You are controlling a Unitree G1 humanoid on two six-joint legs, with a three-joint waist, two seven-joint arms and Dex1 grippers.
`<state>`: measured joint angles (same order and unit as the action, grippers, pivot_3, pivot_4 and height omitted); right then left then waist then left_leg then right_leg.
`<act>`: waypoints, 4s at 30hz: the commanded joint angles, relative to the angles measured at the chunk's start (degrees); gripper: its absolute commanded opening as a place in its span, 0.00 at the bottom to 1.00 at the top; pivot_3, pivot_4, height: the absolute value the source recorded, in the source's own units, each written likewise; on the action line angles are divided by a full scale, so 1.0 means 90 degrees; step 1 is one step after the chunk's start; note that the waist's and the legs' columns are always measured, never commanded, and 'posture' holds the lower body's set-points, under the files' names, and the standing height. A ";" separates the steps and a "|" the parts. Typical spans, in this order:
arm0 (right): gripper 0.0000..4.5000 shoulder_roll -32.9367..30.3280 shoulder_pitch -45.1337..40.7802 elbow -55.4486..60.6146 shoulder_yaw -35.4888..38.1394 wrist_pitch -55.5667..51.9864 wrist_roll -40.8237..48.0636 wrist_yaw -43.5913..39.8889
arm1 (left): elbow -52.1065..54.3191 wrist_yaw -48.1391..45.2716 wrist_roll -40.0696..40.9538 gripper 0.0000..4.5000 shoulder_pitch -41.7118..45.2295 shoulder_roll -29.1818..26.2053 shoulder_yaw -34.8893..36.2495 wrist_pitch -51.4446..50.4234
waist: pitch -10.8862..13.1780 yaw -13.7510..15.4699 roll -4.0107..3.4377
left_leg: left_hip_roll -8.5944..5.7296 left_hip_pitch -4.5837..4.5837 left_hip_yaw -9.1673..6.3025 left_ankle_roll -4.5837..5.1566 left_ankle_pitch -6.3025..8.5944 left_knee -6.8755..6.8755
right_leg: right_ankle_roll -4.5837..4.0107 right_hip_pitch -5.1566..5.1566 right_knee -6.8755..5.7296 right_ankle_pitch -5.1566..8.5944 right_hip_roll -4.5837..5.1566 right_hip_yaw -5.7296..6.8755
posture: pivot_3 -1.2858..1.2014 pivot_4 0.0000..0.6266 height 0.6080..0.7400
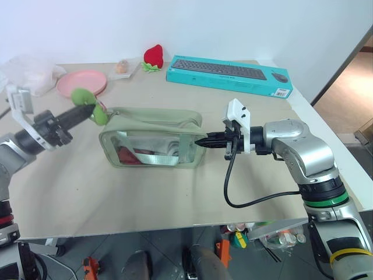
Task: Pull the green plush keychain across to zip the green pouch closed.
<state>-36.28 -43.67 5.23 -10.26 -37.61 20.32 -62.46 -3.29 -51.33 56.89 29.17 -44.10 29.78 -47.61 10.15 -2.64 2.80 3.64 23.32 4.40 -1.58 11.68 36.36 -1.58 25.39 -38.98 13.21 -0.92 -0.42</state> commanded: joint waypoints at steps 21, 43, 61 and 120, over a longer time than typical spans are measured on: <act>0.00 -0.0027 0.0059 0.0304 0.0140 -0.0043 0.0122 0.0212 | 0.0728 0.0141 -0.0605 0.67 0.0930 0.0237 -0.1366 0.0263 | 0.0000 0.0013 0.0000 | -0.0011 0.0001 0.0001 -0.0001 -0.0001 0.0006 | 0.0007 -0.0004 0.0000 -0.0003 0.0007 -0.0006 | 0.52 0.24 1.00; 0.00 0.0055 -0.0024 0.0186 0.0016 0.0015 0.0102 0.0156 | 0.0205 -0.0722 -0.1139 0.67 -0.1165 -0.0774 -0.0603 0.0648 | -0.0002 0.0020 0.0005 | -0.0004 -0.0002 0.0001 -0.0003 -0.0002 0.0006 | 0.0001 -0.0004 0.0000 -0.0002 0.0010 0.0009 | 0.52 0.24 1.00; 0.00 -0.0037 0.0020 0.0260 0.0062 -0.0107 0.0145 0.0166 | 0.0461 -0.0781 -0.1139 0.01 -0.0718 -0.0312 -0.1092 0.0504 | -0.0002 0.0020 0.0005 | -0.0007 0.0002 -0.0001 0.0000 0.0000 0.0003 | 0.0005 -0.0003 0.0000 0.0001 0.0009 0.0003 | 0.52 0.24 1.00; 0.91 0.3186 -0.3745 -0.4375 -0.0032 0.0000 -0.0389 0.0146 | 0.1125 -0.0229 -0.1123 0.00 -0.1018 -0.0001 -0.1178 0.0458 | -0.0001 0.0007 0.0008 | -0.0014 0.0015 0.0002 0.0022 0.0013 0.0004 | 0.0007 0.0006 -0.0001 0.0001 0.0021 -0.0007 | 0.52 0.24 1.00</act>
<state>-7.93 -77.12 -36.46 -10.92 -37.84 16.62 -60.90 5.39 -52.95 46.20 20.17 -43.94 18.23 -44.04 10.14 -2.58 2.87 3.51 23.45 4.43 -1.38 11.79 36.40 -1.52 25.45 -38.98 13.22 -0.72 -0.48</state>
